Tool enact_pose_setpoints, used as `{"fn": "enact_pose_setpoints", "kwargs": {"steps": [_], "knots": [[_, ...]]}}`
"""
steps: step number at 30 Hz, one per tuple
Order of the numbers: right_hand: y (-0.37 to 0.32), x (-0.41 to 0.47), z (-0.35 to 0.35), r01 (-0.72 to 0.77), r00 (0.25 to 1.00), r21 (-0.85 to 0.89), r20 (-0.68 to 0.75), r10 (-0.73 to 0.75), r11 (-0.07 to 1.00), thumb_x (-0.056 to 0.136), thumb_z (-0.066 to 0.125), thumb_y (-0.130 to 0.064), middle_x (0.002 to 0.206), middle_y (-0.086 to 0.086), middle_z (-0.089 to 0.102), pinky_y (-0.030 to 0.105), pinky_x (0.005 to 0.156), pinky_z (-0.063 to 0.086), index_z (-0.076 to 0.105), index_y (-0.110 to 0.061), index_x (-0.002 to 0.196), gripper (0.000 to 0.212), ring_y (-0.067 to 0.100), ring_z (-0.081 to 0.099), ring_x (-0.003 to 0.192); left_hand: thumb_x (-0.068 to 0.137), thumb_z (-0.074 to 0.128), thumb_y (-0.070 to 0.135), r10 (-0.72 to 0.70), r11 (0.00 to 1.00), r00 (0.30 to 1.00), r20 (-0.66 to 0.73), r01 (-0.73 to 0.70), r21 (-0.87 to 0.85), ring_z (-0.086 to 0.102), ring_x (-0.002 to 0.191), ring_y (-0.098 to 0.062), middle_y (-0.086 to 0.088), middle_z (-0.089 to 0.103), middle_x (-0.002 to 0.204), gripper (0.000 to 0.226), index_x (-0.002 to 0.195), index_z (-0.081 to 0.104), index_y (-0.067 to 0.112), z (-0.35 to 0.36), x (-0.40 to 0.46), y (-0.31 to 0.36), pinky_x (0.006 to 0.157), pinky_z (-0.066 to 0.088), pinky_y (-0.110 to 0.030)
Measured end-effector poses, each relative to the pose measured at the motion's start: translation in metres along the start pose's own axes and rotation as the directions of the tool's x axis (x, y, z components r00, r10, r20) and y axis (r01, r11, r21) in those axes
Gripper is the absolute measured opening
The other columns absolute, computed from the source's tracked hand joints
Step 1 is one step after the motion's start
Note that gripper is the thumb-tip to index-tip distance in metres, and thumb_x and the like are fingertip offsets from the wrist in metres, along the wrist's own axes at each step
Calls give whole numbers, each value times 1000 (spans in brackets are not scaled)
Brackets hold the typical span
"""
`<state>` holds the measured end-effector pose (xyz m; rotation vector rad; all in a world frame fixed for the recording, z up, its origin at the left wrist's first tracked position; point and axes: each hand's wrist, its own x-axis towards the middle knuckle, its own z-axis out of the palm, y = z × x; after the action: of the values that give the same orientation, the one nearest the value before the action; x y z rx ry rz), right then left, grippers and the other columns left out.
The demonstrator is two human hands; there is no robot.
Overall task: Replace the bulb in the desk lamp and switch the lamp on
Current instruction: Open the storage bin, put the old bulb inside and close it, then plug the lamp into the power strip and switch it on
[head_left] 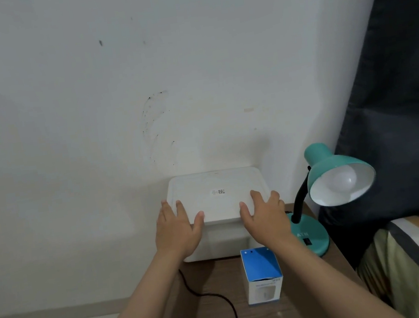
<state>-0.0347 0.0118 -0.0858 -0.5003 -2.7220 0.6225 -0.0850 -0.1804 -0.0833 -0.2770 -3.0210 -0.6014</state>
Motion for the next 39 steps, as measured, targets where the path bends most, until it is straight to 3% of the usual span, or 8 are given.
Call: {"fn": "enact_pose_setpoints", "kwargs": {"steps": [11,16,19,22,25,29,34,39], "knots": [[15,4,11,29,999,37,-41,-27,999,94,39,-45,123,24,38,43,77,51,39,-17,137,51,40,49,97,84,24,69,21,999,999,31,-22,33,5,140,-40,-28,2,151,88,146,10,9,8,8,-8,115,10,-47],[15,4,10,-6,999,41,33,5,999,95,33,-48,132,24,32,46,86,47,33,-20,139,52,42,43,109,84,21,71,-9,992,998,67,1,122,9,140,-37,-27,4,152,87,146,11,10,0,6,-4,115,11,-48],[5,-2,-2,-37,996,-91,76,44,995,96,28,-50,145,26,20,52,103,31,31,-19,141,55,42,29,126,89,31,62,-19,998,999,-28,21,63,16,138,-37,-27,10,151,81,143,17,4,-4,-9,6,114,14,-48],[-5,-29,-14,130,990,-25,-54,-131,991,94,43,-41,142,27,30,53,104,31,46,-11,132,49,42,32,126,91,43,50,21,996,992,-128,-32,-86,14,140,-33,-23,11,153,75,143,16,4,-5,-46,10,114,11,-45],[-9,-76,-12,434,895,113,-169,-413,894,87,57,-25,120,21,53,42,92,46,60,-5,113,33,35,49,112,87,54,40,64,981,979,-193,-97,-168,21,138,-30,-20,27,149,67,139,28,6,-2,-98,0,111,19,-44],[-8,-144,2,605,788,234,-42,-614,761,87,54,-22,100,4,58,28,76,49,62,-12,104,21,17,55,93,85,60,34,23,975,992,-124,-50,-215,25,136,-30,-17,31,147,61,136,37,9,8,-173,-25,110,23,-41],[10,-194,32,388,881,243,184,-435,889,90,52,-24,100,-5,51,6,68,33,60,-18,111,23,3,45,86,78,58,43,-6,988,997,-75,-6,-153,39,129,-29,-13,41,141,65,132,45,8,28,-242,-68,106,31,-42],[14,-201,59,108,929,194,329,-168,975,85,58,-22,104,10,54,22,77,35,59,-14,109,26,21,50,96,79,52,52,-32,994,999,-10,30,-108,29,136,-25,-8,29,150,79,141,30,10,49,-275,-86,111,26,-42]]}}
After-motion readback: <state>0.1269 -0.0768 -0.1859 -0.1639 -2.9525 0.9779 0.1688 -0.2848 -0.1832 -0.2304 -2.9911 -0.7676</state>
